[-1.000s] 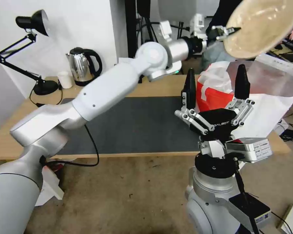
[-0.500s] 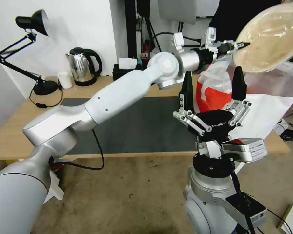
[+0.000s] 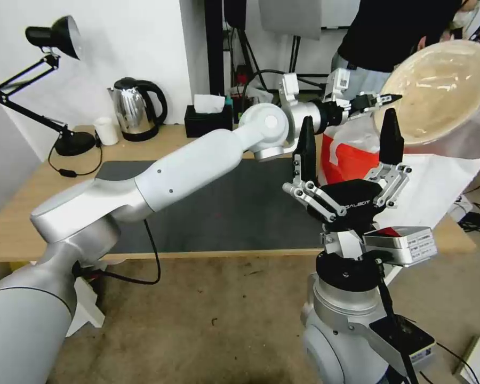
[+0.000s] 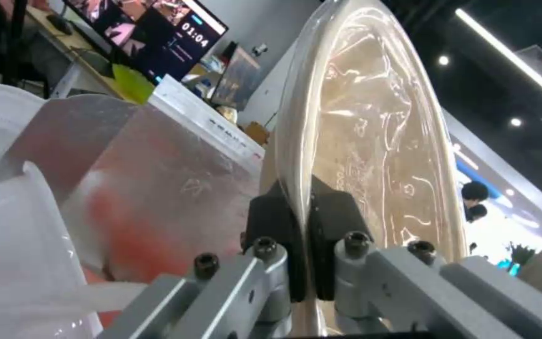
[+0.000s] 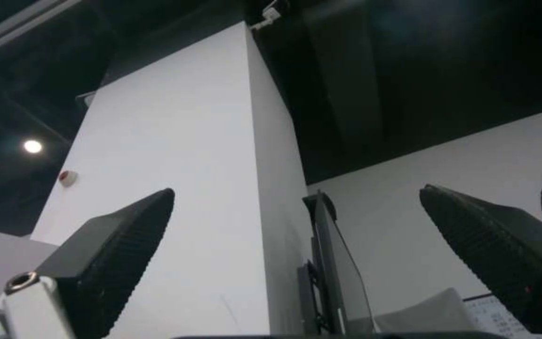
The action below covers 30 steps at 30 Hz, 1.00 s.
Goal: Pick up the trash from the table and place it into the takeout bag.
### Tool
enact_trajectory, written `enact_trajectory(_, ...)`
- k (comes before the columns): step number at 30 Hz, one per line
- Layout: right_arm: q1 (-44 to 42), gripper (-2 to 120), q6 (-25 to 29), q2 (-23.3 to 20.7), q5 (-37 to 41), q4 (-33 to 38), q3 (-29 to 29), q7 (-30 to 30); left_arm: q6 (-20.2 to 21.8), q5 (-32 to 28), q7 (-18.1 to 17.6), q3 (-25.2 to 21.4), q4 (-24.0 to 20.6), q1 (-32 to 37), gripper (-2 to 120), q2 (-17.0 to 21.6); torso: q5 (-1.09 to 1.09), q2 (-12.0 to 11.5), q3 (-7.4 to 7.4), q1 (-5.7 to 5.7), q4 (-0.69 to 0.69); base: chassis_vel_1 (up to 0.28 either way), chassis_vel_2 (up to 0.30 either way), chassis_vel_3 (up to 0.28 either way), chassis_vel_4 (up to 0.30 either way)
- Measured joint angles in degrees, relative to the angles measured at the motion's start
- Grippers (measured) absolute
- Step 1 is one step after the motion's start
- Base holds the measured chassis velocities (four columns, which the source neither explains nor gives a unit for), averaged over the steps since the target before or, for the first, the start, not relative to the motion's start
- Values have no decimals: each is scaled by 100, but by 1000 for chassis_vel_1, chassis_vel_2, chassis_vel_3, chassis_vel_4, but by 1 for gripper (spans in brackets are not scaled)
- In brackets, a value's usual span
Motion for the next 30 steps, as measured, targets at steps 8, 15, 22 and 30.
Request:
enact_trajectory(8,26,100,0,8,12,-21,6,5,-20,179,89,116,100,14,1,-2,0,0,0,0,0,0,0,0,0)
enact_trajectory(15,35,100,0,-8,25,-21,19,15,-31,261,147,192,151,21,5,-6,0,-1,0,1,0,0,0,0,0)
enact_trajectory(22,40,100,0,-12,28,-21,22,19,-72,312,157,224,185,22,25,-28,0,-1,0,0,0,0,0,0,0)
enact_trajectory(30,40,100,0,-17,30,-21,32,23,-82,332,158,225,206,43,47,-42,0,-1,0,1,0,0,0,0,0)
